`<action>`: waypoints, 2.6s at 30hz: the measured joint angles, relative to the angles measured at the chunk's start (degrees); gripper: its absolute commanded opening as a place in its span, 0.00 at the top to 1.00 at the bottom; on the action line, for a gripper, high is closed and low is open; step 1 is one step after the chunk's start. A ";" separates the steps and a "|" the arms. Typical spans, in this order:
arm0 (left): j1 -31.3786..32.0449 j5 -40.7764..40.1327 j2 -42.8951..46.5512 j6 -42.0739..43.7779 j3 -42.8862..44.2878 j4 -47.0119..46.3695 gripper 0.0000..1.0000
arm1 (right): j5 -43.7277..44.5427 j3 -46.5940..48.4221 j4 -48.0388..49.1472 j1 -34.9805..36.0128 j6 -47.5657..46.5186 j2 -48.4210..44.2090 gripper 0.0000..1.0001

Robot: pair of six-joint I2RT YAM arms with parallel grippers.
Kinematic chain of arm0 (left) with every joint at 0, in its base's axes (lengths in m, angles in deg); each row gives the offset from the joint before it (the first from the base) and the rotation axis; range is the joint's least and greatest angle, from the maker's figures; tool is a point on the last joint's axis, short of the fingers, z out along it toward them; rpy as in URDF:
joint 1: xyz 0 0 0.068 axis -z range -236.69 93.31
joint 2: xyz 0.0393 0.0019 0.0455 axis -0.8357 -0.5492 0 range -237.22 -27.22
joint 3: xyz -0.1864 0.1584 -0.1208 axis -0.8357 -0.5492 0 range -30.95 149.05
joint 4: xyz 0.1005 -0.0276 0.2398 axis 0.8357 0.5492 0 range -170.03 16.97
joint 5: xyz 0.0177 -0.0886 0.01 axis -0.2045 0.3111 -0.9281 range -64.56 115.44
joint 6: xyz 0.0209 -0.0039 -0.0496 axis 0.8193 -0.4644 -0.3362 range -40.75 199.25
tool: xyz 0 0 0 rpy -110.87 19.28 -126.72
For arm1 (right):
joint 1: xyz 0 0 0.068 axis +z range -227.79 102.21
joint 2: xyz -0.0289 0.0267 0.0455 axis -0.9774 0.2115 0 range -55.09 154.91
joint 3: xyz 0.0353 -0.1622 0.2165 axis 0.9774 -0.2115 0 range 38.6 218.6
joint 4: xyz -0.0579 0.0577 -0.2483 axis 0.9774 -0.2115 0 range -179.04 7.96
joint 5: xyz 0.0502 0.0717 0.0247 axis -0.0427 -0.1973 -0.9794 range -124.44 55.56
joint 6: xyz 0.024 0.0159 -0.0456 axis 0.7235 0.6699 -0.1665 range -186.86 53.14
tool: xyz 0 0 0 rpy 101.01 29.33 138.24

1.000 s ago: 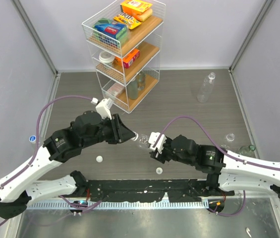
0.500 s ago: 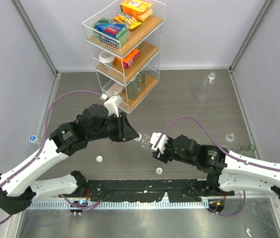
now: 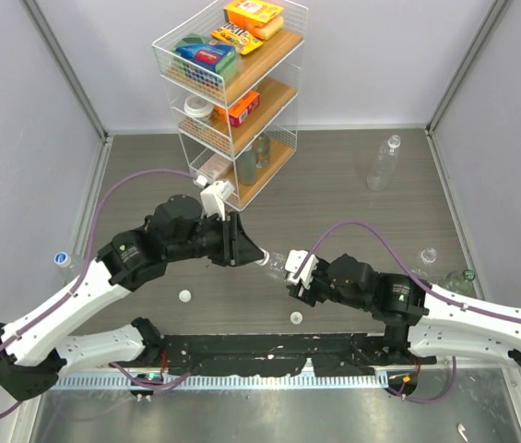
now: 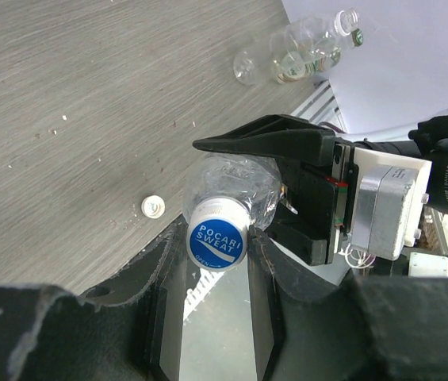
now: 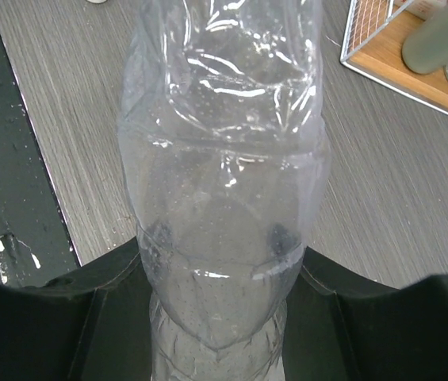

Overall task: Screw on the bottle caps
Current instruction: Screw the bottle cap onto the plastic bottle.

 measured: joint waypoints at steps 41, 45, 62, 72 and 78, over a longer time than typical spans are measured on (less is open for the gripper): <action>1.22 4.04 10.45 7.69 -7.06 -9.20 0.00 | 4.52 1.09 17.11 0.26 6.47 4.37 0.99; 1.20 -5.99 14.97 1.09 -7.17 -10.38 0.00 | 9.18 1.22 17.20 0.26 7.85 4.94 0.99; 1.20 -26.91 -0.79 -2.64 7.58 -5.35 0.27 | 10.95 5.84 13.03 -1.16 12.87 12.41 0.99; 1.20 -30.36 0.96 -5.95 6.91 -3.13 0.32 | 9.22 7.43 10.97 -2.47 12.09 15.67 0.99; 1.20 -29.09 -3.17 -9.01 10.27 1.84 0.36 | 9.07 7.78 10.62 -4.00 10.99 15.80 0.99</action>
